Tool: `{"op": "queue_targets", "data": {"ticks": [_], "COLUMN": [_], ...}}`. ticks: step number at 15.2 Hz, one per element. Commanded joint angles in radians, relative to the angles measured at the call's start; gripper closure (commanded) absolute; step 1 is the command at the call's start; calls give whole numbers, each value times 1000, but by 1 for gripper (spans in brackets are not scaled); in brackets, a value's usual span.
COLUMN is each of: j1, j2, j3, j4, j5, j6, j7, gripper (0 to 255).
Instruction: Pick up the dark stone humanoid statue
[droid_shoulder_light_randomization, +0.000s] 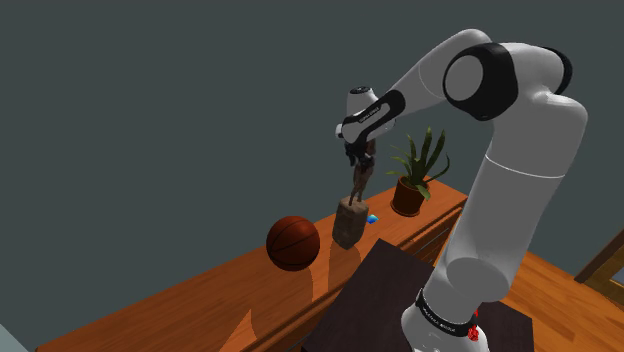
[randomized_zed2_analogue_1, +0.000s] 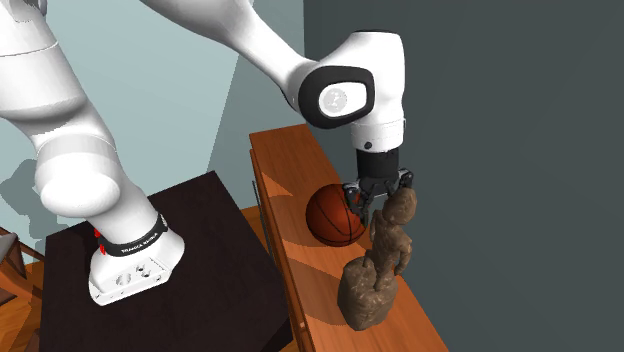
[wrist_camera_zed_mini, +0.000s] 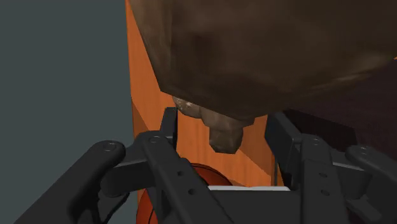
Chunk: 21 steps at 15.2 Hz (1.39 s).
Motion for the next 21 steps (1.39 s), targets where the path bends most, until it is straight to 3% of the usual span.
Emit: {"op": "queue_targets", "data": {"ticks": [1,9,21], "j1": [0,0,12], "j2": [2,2,-97], "j3": [0,0,7], "j4": [-1,-1,73], "j5": [1,1,-24], "j6": [3,3,-160], "j7": [0,-1,-13], "gripper": [255,255,255]}}
